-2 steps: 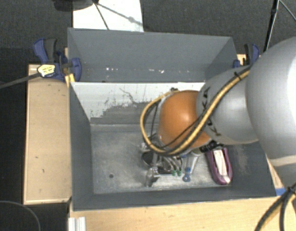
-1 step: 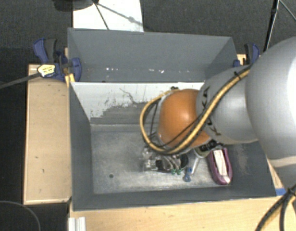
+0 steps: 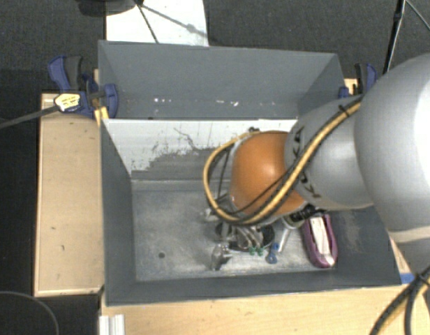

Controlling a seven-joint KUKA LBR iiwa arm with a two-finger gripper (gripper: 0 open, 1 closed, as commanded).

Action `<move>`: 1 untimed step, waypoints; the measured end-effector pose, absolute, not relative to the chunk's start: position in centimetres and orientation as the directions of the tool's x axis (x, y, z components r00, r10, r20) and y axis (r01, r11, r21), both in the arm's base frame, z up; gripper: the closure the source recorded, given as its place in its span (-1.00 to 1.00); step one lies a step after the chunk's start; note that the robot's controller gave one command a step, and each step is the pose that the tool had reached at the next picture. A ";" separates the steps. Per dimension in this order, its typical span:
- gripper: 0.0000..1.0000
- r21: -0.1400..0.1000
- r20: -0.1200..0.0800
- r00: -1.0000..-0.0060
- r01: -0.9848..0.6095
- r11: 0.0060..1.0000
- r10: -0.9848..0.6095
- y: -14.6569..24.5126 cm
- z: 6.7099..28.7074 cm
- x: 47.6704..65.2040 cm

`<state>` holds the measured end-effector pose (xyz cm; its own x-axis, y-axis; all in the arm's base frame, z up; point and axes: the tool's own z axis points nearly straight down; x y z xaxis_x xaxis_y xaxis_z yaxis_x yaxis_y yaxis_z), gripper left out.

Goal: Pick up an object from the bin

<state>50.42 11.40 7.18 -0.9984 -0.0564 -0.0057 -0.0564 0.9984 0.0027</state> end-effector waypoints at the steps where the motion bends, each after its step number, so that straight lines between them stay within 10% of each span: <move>1: -1.00 -0.001 -0.001 -0.998 -0.058 0.998 -0.058 8.6 10.2 49.0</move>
Offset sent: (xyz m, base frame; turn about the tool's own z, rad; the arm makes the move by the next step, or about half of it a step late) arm -0.0148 -0.0262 0.0285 -0.0058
